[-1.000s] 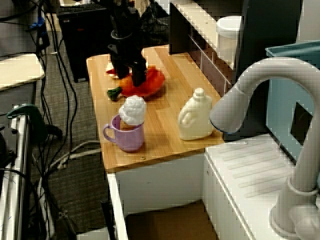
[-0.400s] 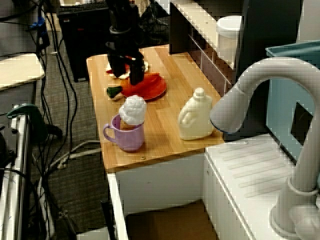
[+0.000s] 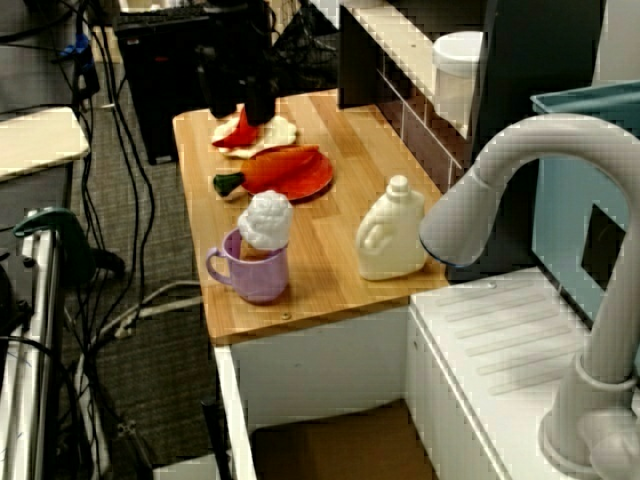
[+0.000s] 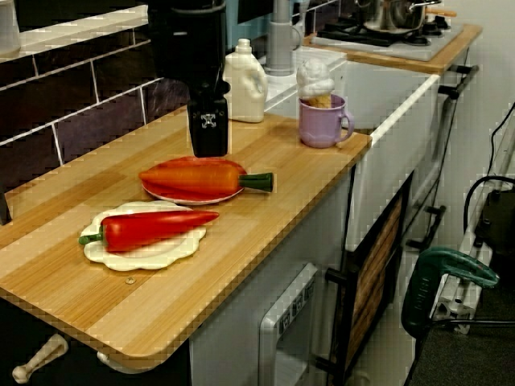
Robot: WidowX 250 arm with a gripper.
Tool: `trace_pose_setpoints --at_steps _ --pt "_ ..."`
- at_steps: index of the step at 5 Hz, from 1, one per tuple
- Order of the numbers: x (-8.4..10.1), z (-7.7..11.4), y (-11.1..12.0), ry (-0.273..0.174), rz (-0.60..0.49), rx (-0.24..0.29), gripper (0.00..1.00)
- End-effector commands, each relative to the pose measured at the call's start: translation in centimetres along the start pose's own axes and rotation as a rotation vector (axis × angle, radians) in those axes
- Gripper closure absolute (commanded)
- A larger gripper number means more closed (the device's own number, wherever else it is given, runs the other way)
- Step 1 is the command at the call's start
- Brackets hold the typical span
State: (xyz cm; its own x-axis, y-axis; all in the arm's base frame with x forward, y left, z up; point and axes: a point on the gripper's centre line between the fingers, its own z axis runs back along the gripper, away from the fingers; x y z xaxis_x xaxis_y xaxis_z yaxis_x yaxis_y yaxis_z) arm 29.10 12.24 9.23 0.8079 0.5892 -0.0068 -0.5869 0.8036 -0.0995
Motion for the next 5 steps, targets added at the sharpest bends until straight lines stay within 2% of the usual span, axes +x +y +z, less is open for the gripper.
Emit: trace_pose_setpoints --at_steps 1,3,5 --pt "-0.1 2.4 3.4 -0.132 0.027 -0.013 0.0" --pt "0.3 1.1 4.4 -0.222 0.088 0.008 0.0" --pt "2.1 0.7 3.6 -0.222 0.117 0.026 0.0"
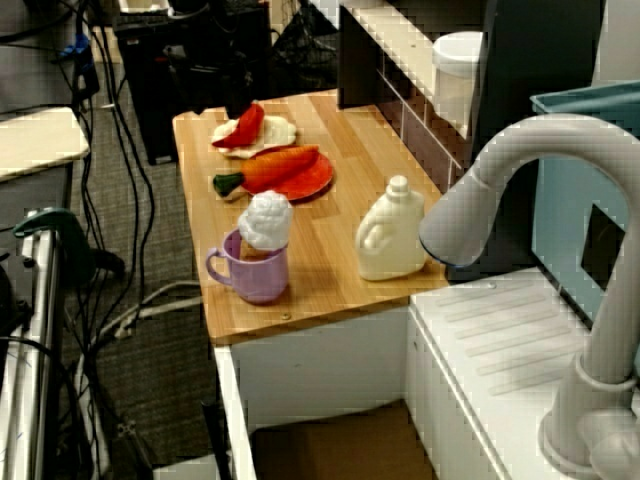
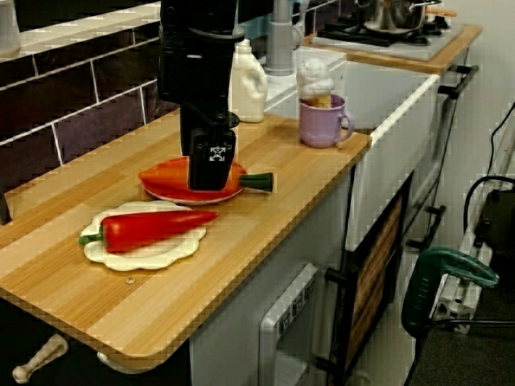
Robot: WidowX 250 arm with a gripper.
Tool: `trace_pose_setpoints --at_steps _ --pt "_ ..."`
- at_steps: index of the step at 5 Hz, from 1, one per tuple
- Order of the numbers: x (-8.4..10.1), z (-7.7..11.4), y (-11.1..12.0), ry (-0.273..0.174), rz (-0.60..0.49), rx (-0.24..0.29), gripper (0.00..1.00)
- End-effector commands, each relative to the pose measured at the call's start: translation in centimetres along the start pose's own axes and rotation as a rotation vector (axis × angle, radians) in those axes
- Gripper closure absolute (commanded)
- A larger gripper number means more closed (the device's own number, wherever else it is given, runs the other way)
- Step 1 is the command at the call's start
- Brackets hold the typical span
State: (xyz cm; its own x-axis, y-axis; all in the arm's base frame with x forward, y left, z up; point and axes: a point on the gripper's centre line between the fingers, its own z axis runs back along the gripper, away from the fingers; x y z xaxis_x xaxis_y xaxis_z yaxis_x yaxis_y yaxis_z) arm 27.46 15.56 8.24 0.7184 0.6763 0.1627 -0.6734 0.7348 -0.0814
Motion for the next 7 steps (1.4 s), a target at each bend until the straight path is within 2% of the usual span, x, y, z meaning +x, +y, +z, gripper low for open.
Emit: trace_pose_setpoints --at_steps 1,2,3,7 --pt "2.4 0.5 -0.7 -0.07 0.01 0.016 0.0" --pt "3.0 -0.4 -0.6 -0.115 0.014 0.04 0.0" --pt "3.4 -0.8 -0.2 -0.135 0.027 0.048 0.0" --pt "3.7 -2.7 0.7 -0.178 0.023 0.104 0.0"
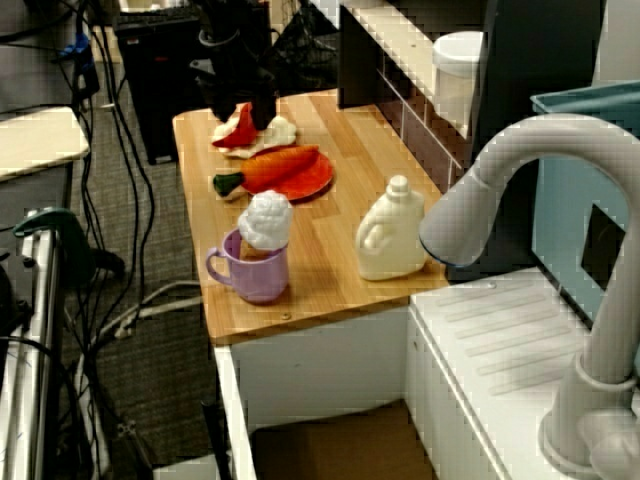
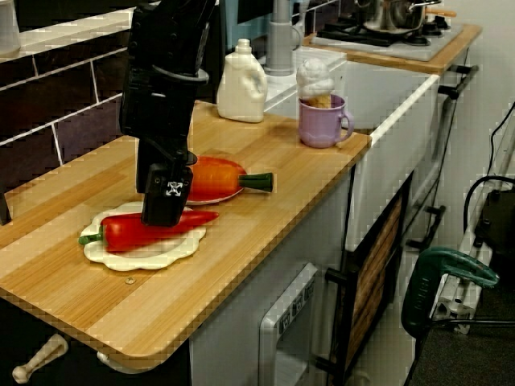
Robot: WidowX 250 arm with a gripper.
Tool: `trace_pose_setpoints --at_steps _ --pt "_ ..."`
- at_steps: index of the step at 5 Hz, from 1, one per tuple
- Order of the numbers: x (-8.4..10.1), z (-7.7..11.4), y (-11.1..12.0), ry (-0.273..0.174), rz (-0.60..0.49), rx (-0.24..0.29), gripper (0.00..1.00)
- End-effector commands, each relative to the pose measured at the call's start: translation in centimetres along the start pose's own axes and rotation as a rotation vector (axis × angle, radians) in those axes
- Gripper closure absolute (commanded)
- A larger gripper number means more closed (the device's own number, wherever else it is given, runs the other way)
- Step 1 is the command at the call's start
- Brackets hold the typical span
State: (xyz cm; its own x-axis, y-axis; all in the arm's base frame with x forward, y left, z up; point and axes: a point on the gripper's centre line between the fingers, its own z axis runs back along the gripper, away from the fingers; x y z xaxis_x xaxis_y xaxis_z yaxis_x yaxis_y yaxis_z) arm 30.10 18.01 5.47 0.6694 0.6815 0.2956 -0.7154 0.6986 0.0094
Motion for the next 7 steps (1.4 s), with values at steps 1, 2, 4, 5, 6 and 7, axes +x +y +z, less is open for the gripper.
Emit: trace_pose_setpoints --at_steps 1,2,4,5,6,7 --pt "0.2 -0.3 0.6 -0.05 -0.017 0.023 0.0" --pt "0.1 -0.6 0.6 -0.048 -0.02 0.031 0.0" --pt "0.2 -1.1 0.7 -0.027 -0.026 0.035 1.0" --pt "0.8 -1.2 0.7 0.004 -0.011 0.038 1.0" --pt "2.0 -0.8 0.4 0.066 -0.001 0.019 1.0" --pt "2.2 1.3 -1.0 0.094 -0.024 -0.024 1.0"
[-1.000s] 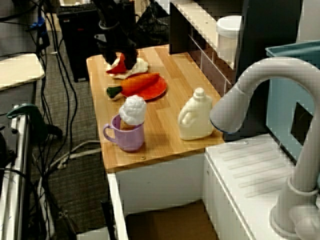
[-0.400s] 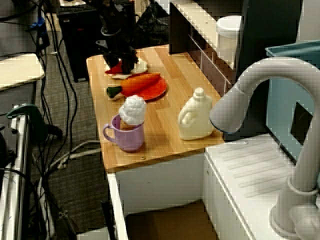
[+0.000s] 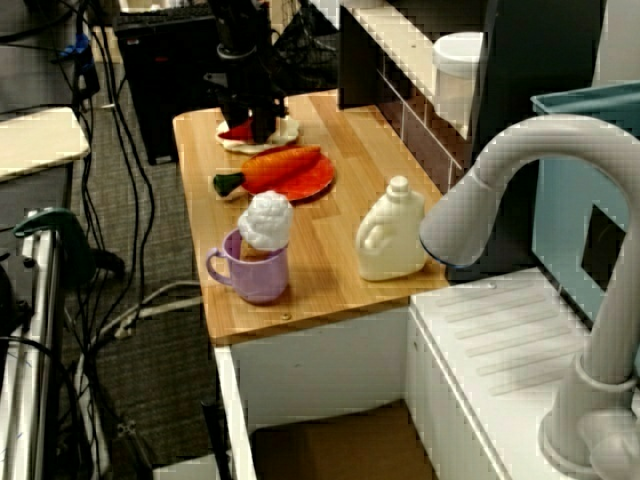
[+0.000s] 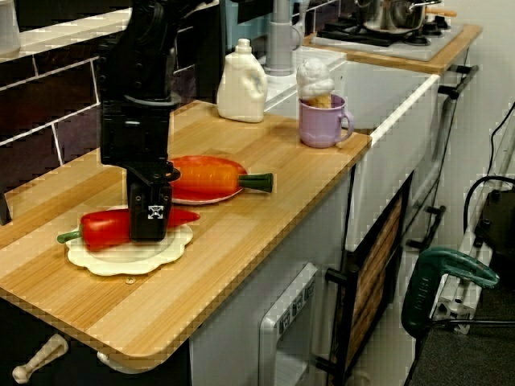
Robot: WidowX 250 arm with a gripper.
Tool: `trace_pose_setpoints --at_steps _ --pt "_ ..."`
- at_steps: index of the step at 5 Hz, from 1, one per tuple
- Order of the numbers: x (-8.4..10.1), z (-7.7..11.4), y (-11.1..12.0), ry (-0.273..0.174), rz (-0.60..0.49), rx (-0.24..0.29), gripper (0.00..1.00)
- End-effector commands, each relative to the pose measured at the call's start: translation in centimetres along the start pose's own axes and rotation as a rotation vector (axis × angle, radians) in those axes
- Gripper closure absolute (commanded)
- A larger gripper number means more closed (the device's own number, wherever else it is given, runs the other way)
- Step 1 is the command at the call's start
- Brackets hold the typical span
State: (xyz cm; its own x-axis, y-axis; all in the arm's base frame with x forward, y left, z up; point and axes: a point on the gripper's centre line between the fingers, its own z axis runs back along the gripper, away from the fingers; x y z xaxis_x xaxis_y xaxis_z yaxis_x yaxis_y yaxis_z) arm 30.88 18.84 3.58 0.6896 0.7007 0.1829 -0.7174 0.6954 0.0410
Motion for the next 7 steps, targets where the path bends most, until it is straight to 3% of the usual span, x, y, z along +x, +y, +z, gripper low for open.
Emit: trace_pose_setpoints --at_steps 1,4,6,7 --pt "0.3 5.8 -2.0 -0.016 -0.066 -0.092 1.0" --pt "-5.1 9.5 -5.3 0.004 -0.233 -0.137 1.0" --pt "-7.5 9.4 -5.9 -0.028 -0.251 -0.133 1.0" --pt "-8.5 8.6 -6.2 -0.015 -0.255 -0.129 1.0"
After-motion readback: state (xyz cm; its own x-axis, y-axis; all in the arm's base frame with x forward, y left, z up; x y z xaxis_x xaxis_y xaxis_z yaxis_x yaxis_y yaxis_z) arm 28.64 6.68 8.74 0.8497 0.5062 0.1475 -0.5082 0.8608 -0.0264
